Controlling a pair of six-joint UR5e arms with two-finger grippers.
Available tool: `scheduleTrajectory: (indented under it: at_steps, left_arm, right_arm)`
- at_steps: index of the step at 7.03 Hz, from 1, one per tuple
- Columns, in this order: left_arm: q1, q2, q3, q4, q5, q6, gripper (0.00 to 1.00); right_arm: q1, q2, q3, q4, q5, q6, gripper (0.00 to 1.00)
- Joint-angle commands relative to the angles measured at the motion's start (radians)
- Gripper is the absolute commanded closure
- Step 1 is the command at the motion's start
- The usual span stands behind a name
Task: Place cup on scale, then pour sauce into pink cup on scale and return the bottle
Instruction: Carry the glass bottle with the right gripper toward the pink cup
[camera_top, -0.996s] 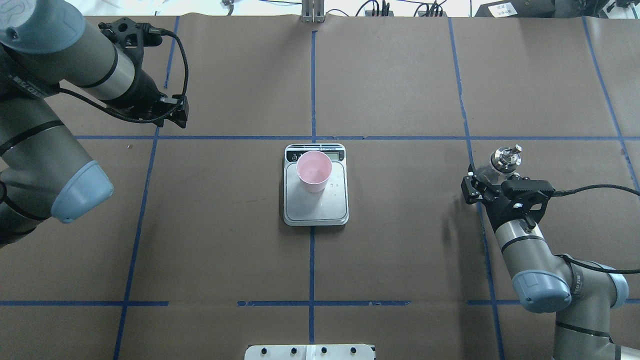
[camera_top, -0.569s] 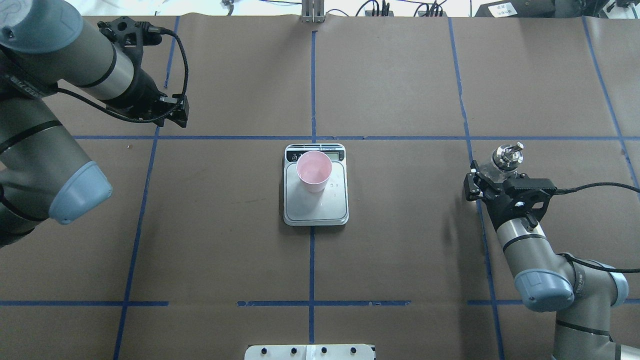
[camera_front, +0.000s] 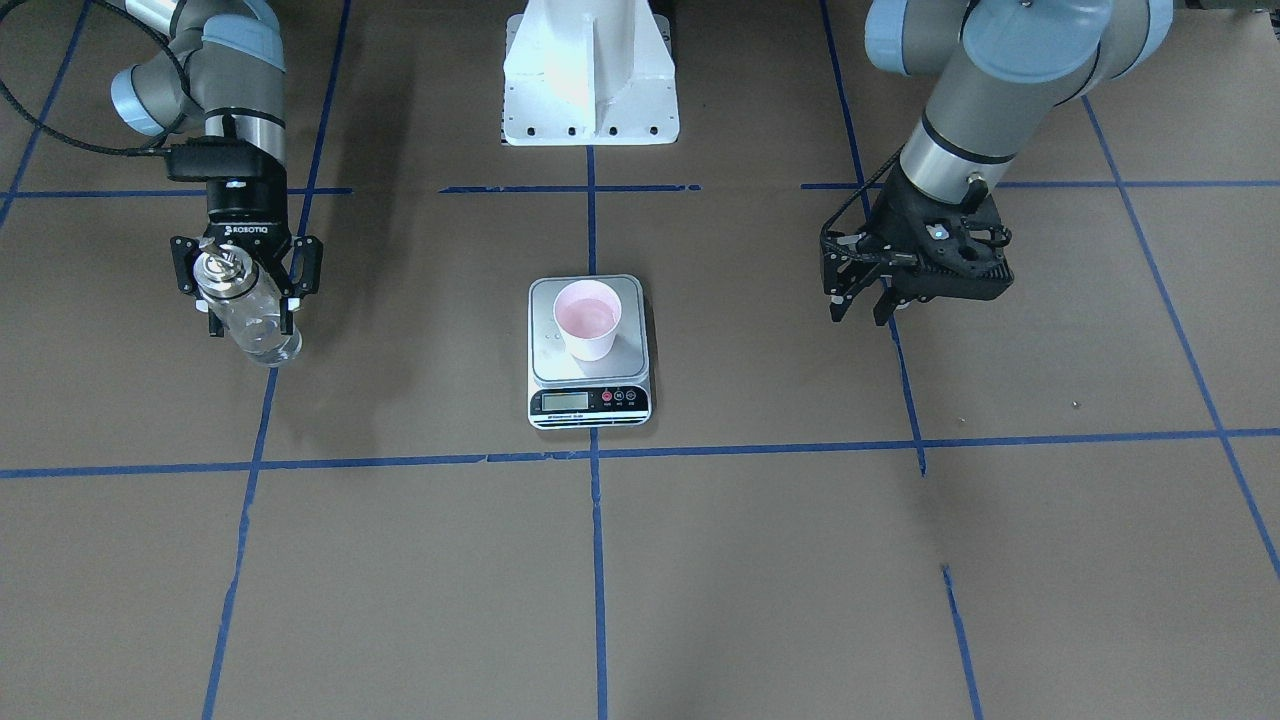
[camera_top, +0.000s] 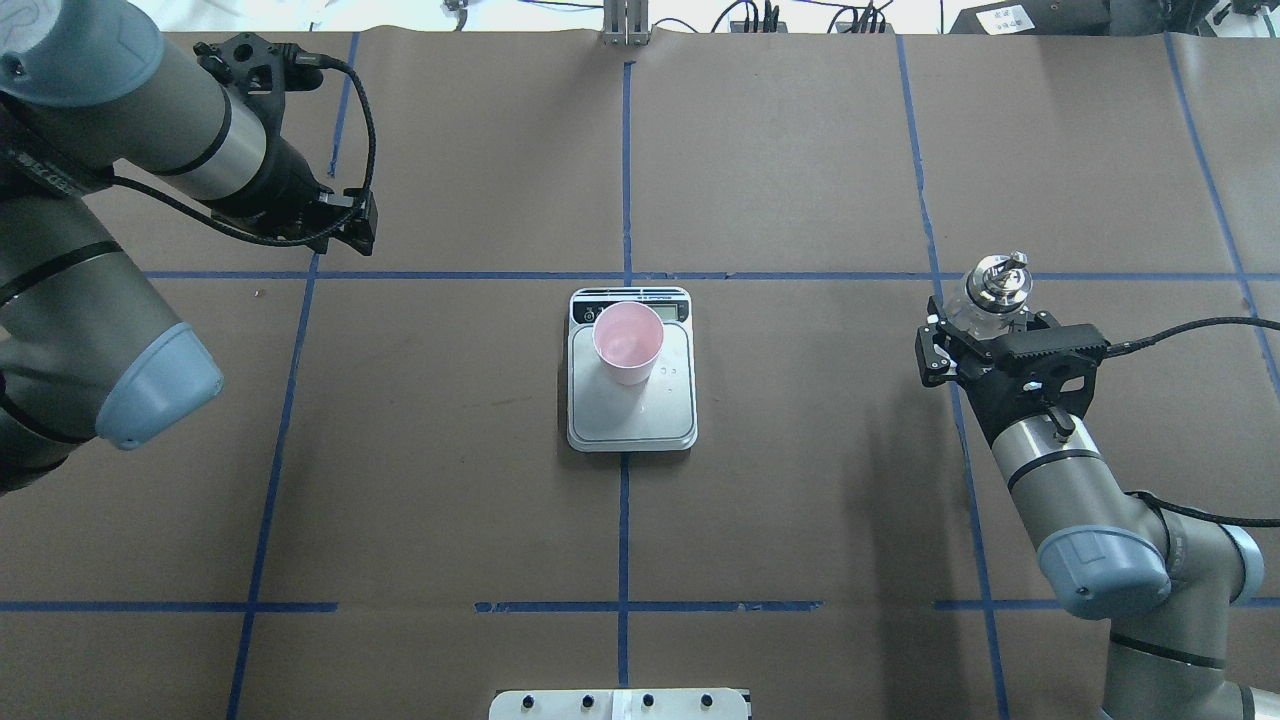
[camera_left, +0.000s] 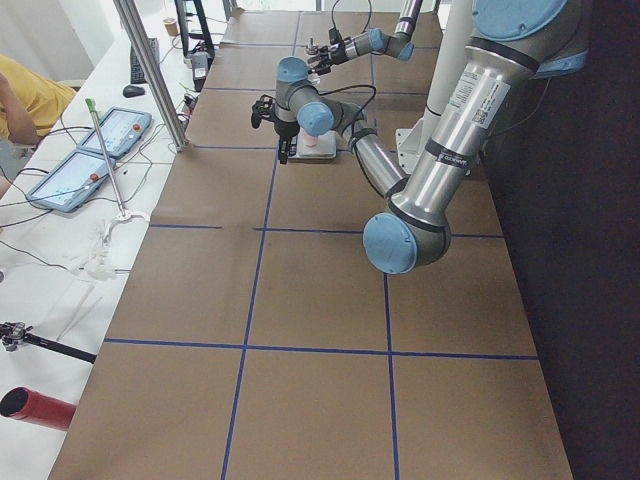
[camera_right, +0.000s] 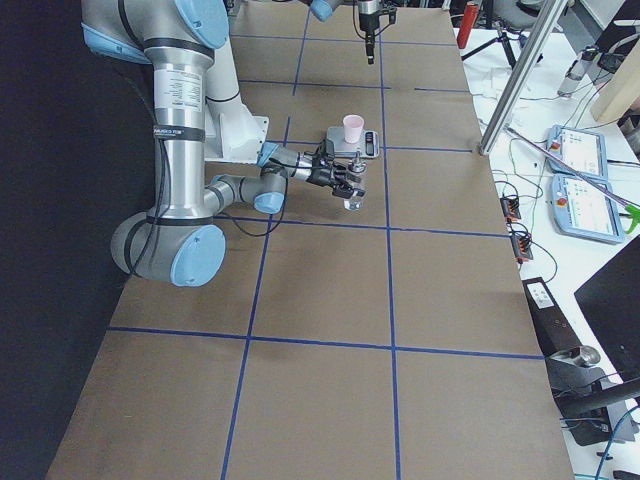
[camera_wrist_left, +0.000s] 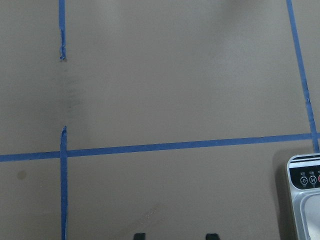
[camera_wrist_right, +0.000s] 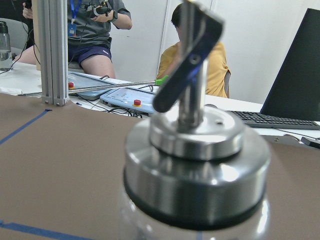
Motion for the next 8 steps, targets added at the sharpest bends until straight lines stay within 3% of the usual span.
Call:
scheduleTrajectory:
  at_steps: [1, 3, 5, 8]
  left_arm:
    - [-0.001, 0.043, -0.049, 0.000, -0.002, 0.012, 0.49]
    - [-0.042, 0.082, -0.087, 0.000, -0.008, 0.096, 0.49]
    - [-0.098, 0.142, -0.111, 0.000, -0.009, 0.217, 0.49]
    - [-0.155, 0.206, -0.147, 0.000, -0.011, 0.319, 0.49]
  right_arm:
    - [-0.001, 0.129, 0.050, -0.249, 0.025, -0.012, 1.00]
    - [-0.022, 0.283, 0.050, -0.519, 0.034, -0.055, 1.00]
    - [-0.030, 0.427, 0.050, -0.875, 0.006, -0.194, 1.00]
    - [-0.057, 0.493, 0.041, -1.014, 0.009, -0.300, 1.00]
